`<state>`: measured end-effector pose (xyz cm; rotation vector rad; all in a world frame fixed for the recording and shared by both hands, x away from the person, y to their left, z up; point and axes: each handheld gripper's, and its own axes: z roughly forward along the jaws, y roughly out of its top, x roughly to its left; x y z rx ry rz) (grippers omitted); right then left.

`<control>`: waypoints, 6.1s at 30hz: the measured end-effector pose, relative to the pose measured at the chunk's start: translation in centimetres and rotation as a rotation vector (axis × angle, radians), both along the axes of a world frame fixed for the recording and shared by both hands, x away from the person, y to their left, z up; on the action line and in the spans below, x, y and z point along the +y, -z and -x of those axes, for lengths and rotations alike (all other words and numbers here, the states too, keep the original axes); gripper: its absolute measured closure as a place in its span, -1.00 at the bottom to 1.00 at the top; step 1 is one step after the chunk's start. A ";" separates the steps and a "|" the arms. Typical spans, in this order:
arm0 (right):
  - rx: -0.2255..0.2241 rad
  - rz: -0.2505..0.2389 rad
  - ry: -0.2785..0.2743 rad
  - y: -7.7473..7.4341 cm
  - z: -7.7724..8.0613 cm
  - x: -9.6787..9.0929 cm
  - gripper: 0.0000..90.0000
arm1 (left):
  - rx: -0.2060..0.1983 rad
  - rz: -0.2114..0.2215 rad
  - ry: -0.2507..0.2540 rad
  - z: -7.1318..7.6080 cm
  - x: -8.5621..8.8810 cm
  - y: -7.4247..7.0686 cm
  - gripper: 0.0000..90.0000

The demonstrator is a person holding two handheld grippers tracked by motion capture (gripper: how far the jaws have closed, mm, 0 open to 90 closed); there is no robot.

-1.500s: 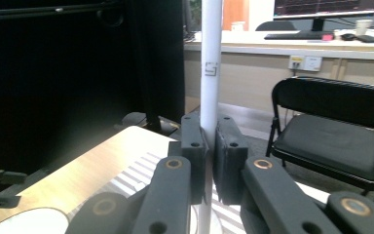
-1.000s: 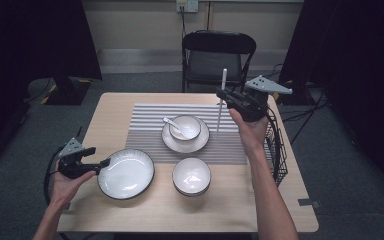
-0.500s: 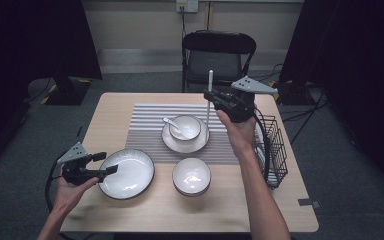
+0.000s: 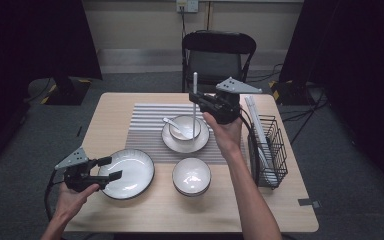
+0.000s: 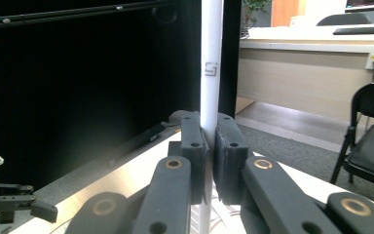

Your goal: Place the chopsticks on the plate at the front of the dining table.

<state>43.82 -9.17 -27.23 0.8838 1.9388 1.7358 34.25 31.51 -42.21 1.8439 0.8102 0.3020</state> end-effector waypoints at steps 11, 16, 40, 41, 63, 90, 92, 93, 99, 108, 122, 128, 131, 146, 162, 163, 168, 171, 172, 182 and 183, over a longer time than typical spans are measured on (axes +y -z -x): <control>0.005 -0.004 -0.053 0.4 0.4 2.2 0.89 | -0.030 0.005 0.046 0.6 -1.6 -0.8 -0.39; 0.007 0.001 -0.072 0.7 0.4 3.1 0.89 | -0.058 -0.017 0.071 1.3 -2.4 -1.1 -0.39; 0.014 0.004 -0.126 1.0 0.6 5.6 0.89 | -0.051 0.030 0.062 0.6 -4.4 -0.4 -0.45; 0.012 0.001 -0.132 1.0 0.6 5.7 0.89 | -0.051 0.034 0.069 0.5 -4.7 -0.5 -0.46; 0.019 -0.032 -0.185 0.9 1.6 7.2 0.89 | -0.149 0.041 0.088 -1.6 -8.9 -2.9 -0.41; 0.024 -0.040 -0.223 1.1 2.1 8.8 0.89 | -0.176 0.083 0.111 -4.3 -11.2 -4.0 0.81; 0.025 -0.041 -0.225 1.1 2.1 8.9 0.89 | -0.177 0.083 0.115 -4.4 -11.1 -4.0 0.87; 0.024 -0.040 -0.228 1.2 2.1 8.9 0.89 | -0.172 0.089 0.108 -4.4 -11.1 -4.0 0.87; 0.024 -0.049 -0.228 1.4 2.1 8.8 0.88 | -0.165 0.091 0.104 -4.5 -10.5 -3.8 0.91; 0.031 -0.022 -0.234 2.2 2.0 8.5 0.48 | -0.166 0.098 0.111 -4.5 -10.0 -3.9 0.91; 0.012 0.002 -0.219 3.0 1.9 7.7 0.33 | -0.155 0.107 0.127 -4.4 -9.8 -3.7 0.91; 0.025 0.006 -0.197 3.3 1.5 7.4 0.30 | -0.137 0.115 0.125 -4.4 -9.6 -3.6 0.91; 0.030 0.013 -0.192 3.5 1.3 7.4 0.30 | -0.137 0.118 0.130 -4.5 -9.5 -3.6 0.91; 0.024 0.024 -0.175 3.7 1.0 6.5 0.39 | -0.140 0.106 0.116 -4.5 -9.2 -3.5 0.91; 0.034 0.026 -0.125 4.2 0.7 5.5 0.35 | -0.118 0.133 0.141 -4.5 -9.3 -3.5 0.91; 0.033 0.031 -0.117 4.2 0.7 5.4 0.34 | -0.120 0.126 0.143 -4.5 -9.3 -3.5 0.91; 0.033 0.059 -0.084 4.4 0.7 5.3 0.33 | -0.120 0.141 0.144 -4.4 -9.4 -3.3 0.91; 0.038 0.061 -0.076 4.7 0.6 5.1 0.29 | -0.120 0.141 0.148 -4.4 -9.5 -3.3 0.91; 0.038 0.065 -0.072 4.7 0.6 5.0 0.28 | -0.121 0.141 0.149 -4.4 -9.5 -3.2 0.91; 0.062 0.073 -0.038 5.6 0.4 4.6 0.11 | -0.108 0.141 0.147 -4.8 -9.3 -3.0 0.91; 0.066 0.075 -0.035 5.8 0.3 4.5 0.10 | -0.107 0.139 0.150 -4.8 -9.3 -3.0 0.91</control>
